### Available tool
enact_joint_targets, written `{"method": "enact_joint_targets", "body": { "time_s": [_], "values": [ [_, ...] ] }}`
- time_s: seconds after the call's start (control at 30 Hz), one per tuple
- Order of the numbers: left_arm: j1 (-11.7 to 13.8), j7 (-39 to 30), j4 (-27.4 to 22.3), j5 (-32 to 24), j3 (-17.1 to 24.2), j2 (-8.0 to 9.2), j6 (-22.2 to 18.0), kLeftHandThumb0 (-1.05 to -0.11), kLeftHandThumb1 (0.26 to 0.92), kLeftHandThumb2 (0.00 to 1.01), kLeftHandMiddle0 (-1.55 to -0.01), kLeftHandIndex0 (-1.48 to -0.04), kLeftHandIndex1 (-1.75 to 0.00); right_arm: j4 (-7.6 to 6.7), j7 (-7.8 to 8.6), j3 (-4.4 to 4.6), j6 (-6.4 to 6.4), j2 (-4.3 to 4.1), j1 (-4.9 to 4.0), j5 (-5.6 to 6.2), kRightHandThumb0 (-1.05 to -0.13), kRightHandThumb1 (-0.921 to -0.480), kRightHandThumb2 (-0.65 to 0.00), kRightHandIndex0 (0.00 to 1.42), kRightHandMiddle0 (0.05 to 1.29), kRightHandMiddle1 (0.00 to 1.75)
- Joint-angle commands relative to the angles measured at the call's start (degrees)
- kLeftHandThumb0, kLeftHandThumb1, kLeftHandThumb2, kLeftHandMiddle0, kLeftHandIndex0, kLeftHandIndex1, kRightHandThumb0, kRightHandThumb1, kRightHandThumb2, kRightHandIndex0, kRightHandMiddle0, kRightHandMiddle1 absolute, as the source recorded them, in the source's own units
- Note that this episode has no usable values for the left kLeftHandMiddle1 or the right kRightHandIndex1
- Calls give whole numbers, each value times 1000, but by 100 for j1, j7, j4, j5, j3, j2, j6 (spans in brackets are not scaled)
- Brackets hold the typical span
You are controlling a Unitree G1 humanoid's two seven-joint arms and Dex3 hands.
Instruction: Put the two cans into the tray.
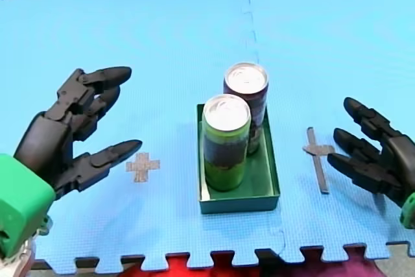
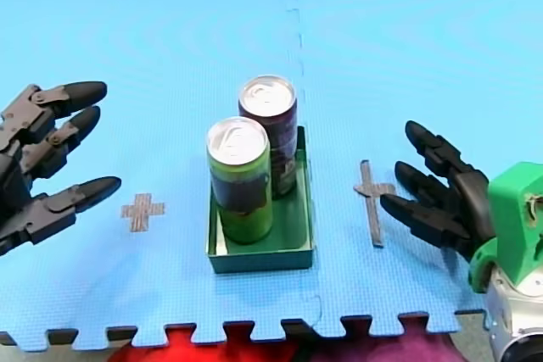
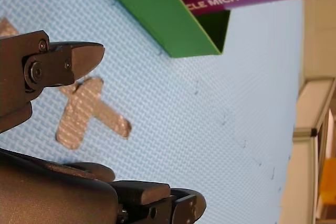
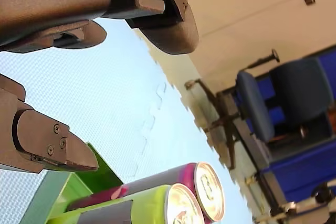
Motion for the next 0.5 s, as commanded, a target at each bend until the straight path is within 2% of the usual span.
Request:
{"method": "enact_joint_targets", "body": {
  "time_s": [0.0,0.1,0.2,0.47],
  "values": [
    [96,47,165,-53,70,-66,-151,-1048,920,14,-361,-186,-27,16,23,-35,-26,-62,-40,32,-1048,-921,-144,223,184,2],
    [166,39,520,-57,107,-100,-525,-1048,921,16,-396,-191,-25,20,53,-58,-46,-75,-51,38,-1048,-921,-144,224,186,3],
    [177,-2,814,-68,160,-61,-782,-1048,921,21,-408,-195,-23,25,86,-79,-53,-85,-60,46,-1048,-921,-143,225,188,4],
    [137,-211,1571,-223,283,-11,-1405,-1048,921,28,-366,-196,-13,52,154,-113,-87,-116,-69,60,-1048,-921,-138,226,193,5]
  ]
}}
